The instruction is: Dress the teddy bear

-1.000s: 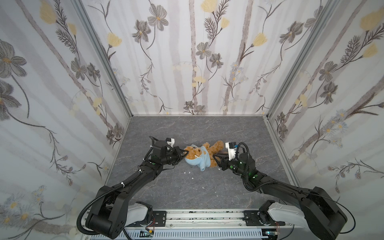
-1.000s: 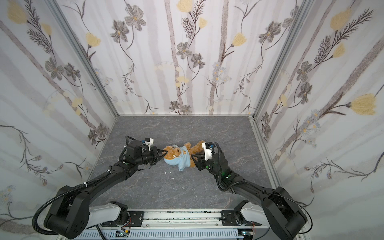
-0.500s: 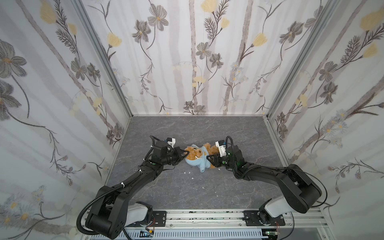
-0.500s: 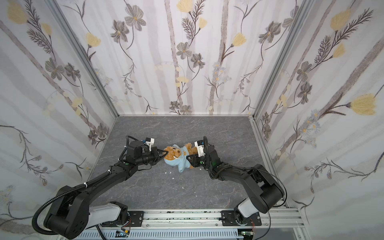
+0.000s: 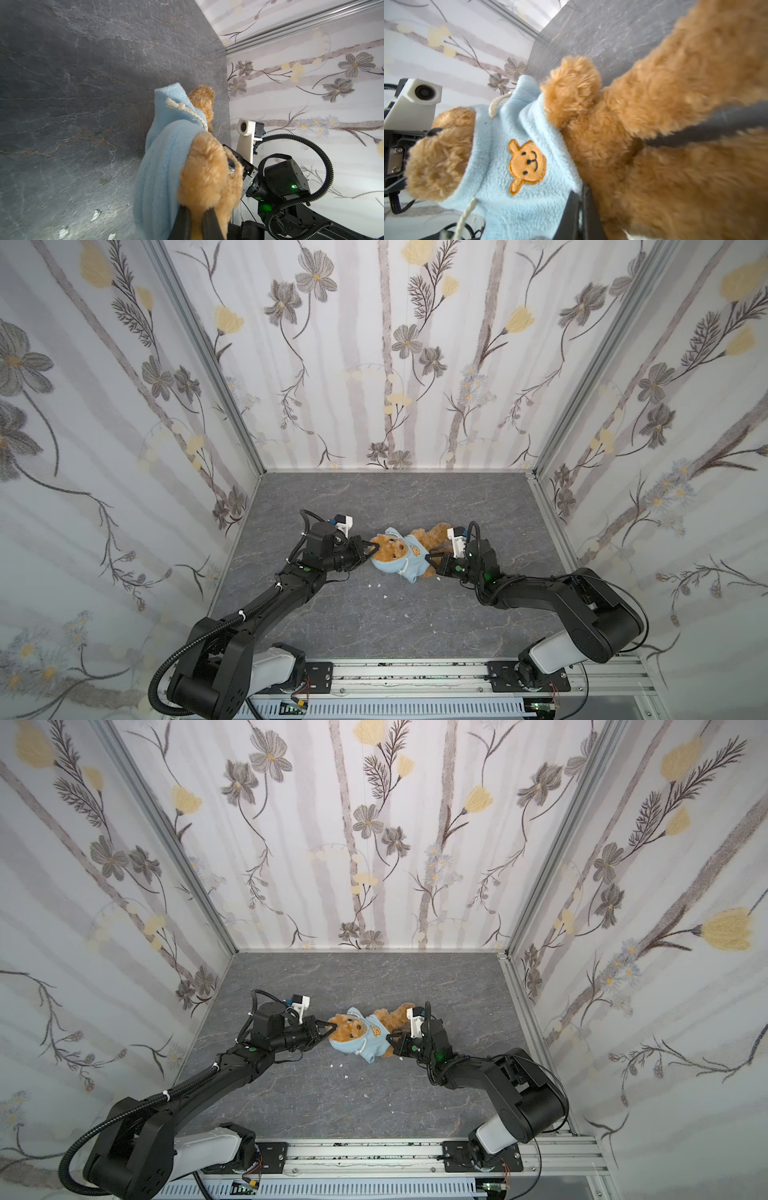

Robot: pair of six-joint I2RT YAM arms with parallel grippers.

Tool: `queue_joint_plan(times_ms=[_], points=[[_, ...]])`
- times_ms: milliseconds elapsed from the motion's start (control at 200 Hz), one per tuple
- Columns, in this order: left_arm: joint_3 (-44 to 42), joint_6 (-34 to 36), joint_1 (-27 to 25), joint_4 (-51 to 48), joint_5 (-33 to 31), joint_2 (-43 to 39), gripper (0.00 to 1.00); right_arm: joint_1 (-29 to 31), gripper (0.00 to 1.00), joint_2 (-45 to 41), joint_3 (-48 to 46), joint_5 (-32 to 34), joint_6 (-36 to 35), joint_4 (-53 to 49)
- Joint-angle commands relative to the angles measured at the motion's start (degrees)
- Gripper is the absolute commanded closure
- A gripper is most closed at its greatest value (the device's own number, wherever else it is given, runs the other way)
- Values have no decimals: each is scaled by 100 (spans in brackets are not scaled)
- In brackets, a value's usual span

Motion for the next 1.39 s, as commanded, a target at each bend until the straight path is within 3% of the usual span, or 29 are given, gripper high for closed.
queue_joint_plan(times_ms=[0,400,555,625,734,934,1389], points=[[-2,138,94,-49,-508,-46,100,-93,100,-11,-279,1050,489,-262],[-142,318,152,-211,-834,-172,100,-251,100,-227,-820,1981,601,-231],[84,1079,-137,-160,-424,-71,100,-222,100,-202,-675,864,-43,943],[169,1474,-276,-135,-352,-159,100,-169,100,-176,-357,147,-624,823],[177,1931,-362,-97,-330,-333,100,-122,77,-268,7,-657,-1267,227],[116,2634,-447,-82,-354,-523,100,-118,62,-1018,243,-548,-1854,-871],[133,2985,-693,-69,-415,-507,100,102,63,-45,947,-551,-1244,-505]])
